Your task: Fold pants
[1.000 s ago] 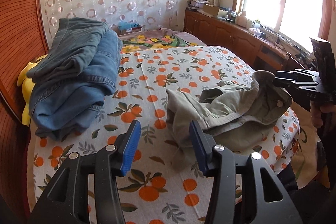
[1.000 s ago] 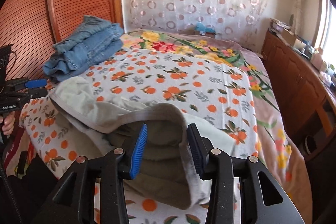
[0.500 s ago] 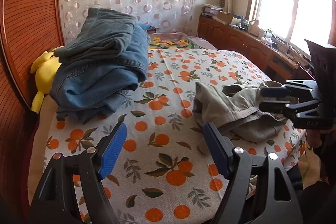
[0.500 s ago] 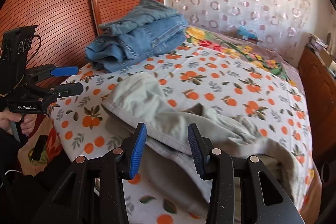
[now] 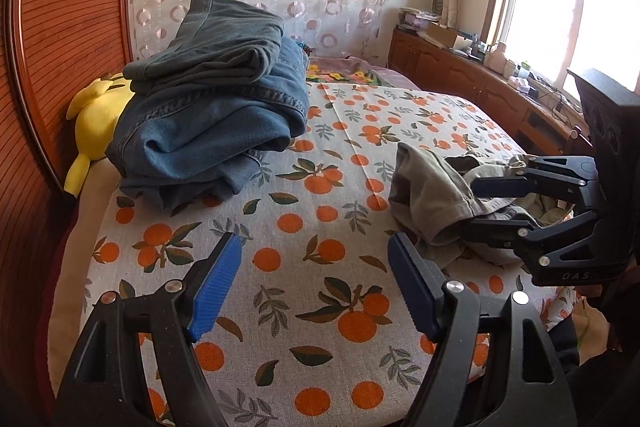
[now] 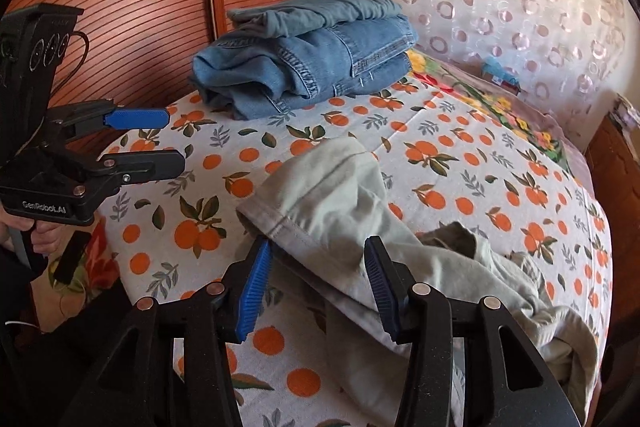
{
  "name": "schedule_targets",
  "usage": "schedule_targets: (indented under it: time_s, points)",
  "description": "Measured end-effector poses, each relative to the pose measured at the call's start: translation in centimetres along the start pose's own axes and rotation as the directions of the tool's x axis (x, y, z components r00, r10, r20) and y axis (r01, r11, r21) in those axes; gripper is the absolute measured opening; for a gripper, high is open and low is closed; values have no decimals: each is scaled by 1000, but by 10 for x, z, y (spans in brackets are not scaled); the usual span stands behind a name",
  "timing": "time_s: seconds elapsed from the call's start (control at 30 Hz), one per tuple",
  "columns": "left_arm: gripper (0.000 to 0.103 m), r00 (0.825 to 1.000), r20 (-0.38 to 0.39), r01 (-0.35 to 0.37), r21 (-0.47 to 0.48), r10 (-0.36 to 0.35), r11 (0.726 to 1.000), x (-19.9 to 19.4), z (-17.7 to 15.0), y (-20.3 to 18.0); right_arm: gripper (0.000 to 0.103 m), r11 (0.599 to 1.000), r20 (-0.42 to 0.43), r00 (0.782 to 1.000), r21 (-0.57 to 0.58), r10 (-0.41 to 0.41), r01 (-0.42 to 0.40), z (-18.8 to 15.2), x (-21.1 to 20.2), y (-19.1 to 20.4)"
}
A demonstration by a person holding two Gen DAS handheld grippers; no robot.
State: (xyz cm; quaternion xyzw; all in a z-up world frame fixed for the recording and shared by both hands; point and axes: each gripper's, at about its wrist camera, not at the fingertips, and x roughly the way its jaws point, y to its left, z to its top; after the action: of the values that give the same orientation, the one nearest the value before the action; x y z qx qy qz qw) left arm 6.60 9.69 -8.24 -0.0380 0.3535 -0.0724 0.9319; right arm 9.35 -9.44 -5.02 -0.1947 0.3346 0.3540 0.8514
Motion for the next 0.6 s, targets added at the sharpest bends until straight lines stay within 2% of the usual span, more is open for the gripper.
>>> schedule_targets:
  time_s: [0.1, 0.13, 0.17, 0.2, 0.3, 0.4, 0.6]
  points:
    - [77, 1000, -2, 0, -3, 0, 1000, 1, -2, 2, 49, 1000, 14, 1000, -2, -23, 23, 7, 1, 2]
    - [76, 1000, -4, 1, -5, -1, 1000, 1, -2, 2, 46, 1000, 22, 1000, 8, -20, 20, 9, 0, 0]
    - [77, 1000, -4, 1, -5, -1, 1000, 1, -2, 2, 14, 1000, 38, 999, 19, -11, 11, 11, -2, -4]
    - [76, 1000, -4, 2, -5, -2, 1000, 1, -2, 1, 2, 1000, 50, 999, 18, -8, 7, 11, -7, -7]
    - [76, 1000, -6, 8, 1, -8, 1000, 2, -2, -4, 2, 998, 120, 992, 41, -44, 39, 11, -31, -23]
    - [76, 1000, -10, 21, 14, -21, 1000, 4, 0, -13, 2, 989, 177, 977, 109, -120, 102, 7, -63, -53]
    - [77, 998, -17, 62, 58, -62, 996, 13, 8, -42, 2, 933, 193, 937, 274, -291, 234, -23, -123, -135]
